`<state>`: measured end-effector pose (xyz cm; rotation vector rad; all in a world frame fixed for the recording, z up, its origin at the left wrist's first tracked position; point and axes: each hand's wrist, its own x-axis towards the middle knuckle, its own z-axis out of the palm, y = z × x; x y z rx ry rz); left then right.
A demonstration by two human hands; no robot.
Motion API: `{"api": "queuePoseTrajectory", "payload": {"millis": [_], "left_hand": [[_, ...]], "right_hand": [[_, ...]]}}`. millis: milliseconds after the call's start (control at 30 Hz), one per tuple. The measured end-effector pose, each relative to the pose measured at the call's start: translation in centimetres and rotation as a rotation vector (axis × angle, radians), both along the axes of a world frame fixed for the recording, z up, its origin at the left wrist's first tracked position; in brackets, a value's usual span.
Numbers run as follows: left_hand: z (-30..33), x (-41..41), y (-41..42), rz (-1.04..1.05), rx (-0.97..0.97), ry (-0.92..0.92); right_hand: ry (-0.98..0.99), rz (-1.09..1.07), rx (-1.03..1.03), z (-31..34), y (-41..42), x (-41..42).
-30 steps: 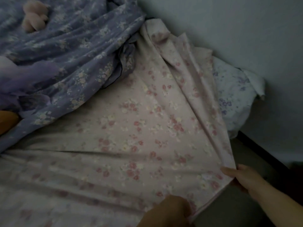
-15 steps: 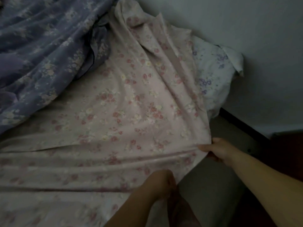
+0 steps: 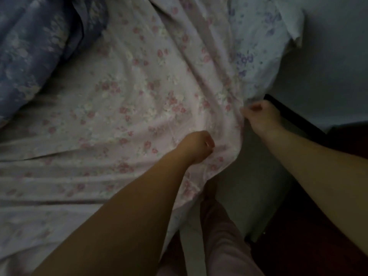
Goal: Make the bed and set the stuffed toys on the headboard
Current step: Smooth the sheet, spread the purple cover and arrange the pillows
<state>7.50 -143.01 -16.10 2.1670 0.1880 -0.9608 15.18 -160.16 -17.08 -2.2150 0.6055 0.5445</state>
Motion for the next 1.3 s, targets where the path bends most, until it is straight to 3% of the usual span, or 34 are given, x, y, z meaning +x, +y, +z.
{"api": "queuePoseTrajectory", "payload": {"millis": [267, 367, 533, 633, 733, 833, 967, 1100, 1300], "left_hand": [[0.7, 7.9, -1.1, 0.353, 0.019, -0.115], [0.9, 11.1, -1.2, 0.427, 0.010, -0.129], [1.1, 15.1, -1.0, 0.496, 0.028, -0.183], [1.3, 17.3, -1.5, 0.553, 0.015, -0.200], [1.5, 19.2, -2.8, 0.549, 0.011, -0.205], [1.7, 20.5, -4.5, 0.514, 0.010, -0.194], [1.9, 21.4, -6.5, 0.415, 0.032, -0.123], [1.8, 21.1, -7.0, 0.377, -0.045, -0.068], [0.7, 20.6, -7.3, 0.396, -0.047, -0.008]], "right_hand": [[-0.103, 0.150, -0.012, 0.0, 4.5, 10.6], [-0.052, 0.031, 0.063, -0.9, 6.0, 14.7], [0.056, -0.233, 0.430, -1.6, 6.3, 18.5], [-0.035, -0.267, 0.503, -1.1, 4.9, 19.8], [-0.215, -0.388, 0.476, 0.1, 1.7, 20.8], [-0.345, -0.547, 0.270, 0.3, -3.2, 21.3], [-0.348, -0.744, 0.127, -1.1, -7.7, 20.7], [-0.251, -0.689, 0.241, -2.4, -7.4, 19.8], [-0.048, -0.600, 0.592, -2.4, -7.7, 23.2]]}}
